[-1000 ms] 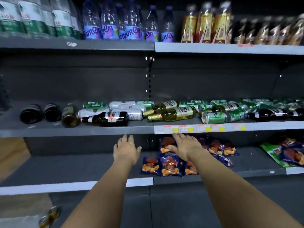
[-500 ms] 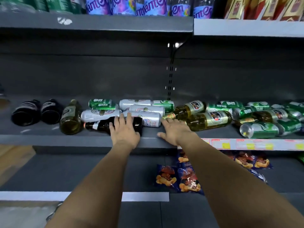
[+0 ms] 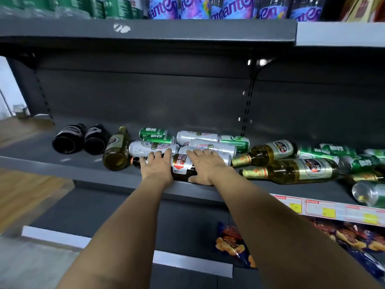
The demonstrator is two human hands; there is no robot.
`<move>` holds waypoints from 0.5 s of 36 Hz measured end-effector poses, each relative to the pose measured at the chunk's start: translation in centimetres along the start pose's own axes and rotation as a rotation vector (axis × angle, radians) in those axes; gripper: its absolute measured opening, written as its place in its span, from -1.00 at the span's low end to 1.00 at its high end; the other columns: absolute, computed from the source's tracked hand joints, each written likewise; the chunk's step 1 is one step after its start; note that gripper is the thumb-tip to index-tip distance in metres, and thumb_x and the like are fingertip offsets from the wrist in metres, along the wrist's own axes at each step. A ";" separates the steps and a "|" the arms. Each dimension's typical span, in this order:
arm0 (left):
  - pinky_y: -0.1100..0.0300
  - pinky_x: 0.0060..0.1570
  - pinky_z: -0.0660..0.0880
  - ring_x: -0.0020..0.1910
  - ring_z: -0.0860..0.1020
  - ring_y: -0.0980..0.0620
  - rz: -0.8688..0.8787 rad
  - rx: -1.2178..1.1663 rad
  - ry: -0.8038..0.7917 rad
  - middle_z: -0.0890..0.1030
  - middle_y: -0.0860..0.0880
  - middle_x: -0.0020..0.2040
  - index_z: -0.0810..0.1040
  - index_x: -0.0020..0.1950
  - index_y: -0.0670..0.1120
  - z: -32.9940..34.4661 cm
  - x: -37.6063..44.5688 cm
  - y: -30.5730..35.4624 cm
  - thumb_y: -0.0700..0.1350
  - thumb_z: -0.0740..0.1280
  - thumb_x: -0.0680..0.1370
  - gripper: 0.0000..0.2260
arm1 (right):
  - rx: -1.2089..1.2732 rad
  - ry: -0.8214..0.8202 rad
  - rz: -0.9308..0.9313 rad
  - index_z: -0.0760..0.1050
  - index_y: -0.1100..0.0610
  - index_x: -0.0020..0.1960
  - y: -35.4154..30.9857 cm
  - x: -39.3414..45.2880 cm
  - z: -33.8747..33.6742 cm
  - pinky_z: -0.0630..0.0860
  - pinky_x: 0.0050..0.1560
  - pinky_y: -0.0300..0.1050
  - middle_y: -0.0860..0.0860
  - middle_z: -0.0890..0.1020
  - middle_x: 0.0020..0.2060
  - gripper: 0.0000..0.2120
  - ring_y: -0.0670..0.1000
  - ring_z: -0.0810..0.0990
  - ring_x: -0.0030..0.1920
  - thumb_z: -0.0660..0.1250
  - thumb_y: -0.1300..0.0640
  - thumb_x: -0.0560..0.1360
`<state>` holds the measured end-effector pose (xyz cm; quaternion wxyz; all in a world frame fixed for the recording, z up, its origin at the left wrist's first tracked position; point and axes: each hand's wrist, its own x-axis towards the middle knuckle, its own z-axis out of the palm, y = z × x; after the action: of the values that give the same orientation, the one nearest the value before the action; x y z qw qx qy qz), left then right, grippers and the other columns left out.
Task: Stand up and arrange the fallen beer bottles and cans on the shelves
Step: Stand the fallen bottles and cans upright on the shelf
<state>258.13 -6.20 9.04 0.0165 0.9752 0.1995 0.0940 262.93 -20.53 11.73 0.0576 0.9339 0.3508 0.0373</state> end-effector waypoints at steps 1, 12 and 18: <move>-0.18 0.49 0.02 0.52 0.12 -0.14 0.011 -0.001 -0.003 0.20 -0.09 0.52 -0.04 0.57 0.05 0.0 0.2 -0.1 -0.15 0.31 0.51 -0.26 | -0.004 -0.002 0.005 -0.04 0.09 0.57 -0.3 0.3 0.0 0.14 0.46 0.09 0.10 0.20 0.51 -0.14 0.17 0.20 0.47 0.36 -0.16 0.49; -0.20 0.48 -0.07 0.48 0.18 -0.12 0.179 -0.025 -0.016 0.28 -0.08 0.44 0.06 0.53 0.04 0.1 2.3 -1.4 0.01 0.44 0.45 -0.22 | -0.014 0.001 0.153 -0.10 0.07 0.58 -4.5 2.9 -0.2 0.08 0.45 0.12 0.08 0.25 0.48 -0.02 0.14 0.18 0.48 0.44 -0.16 0.41; -0.13 0.50 0.00 0.46 0.18 -0.12 0.262 -0.102 0.019 0.28 -0.10 0.41 0.08 0.52 0.03 0.8 2.5 -2.2 -0.03 0.42 0.46 -0.27 | 0.044 -0.007 0.276 -0.02 0.06 0.56 -5.7 3.1 -0.3 0.21 0.39 0.15 0.07 0.27 0.46 -0.11 0.14 0.18 0.48 0.45 -0.06 0.43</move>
<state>259.74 -3.21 8.54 0.0517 0.9899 0.0655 0.1146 261.53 -14.25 11.39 0.0325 0.9745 0.2194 0.0339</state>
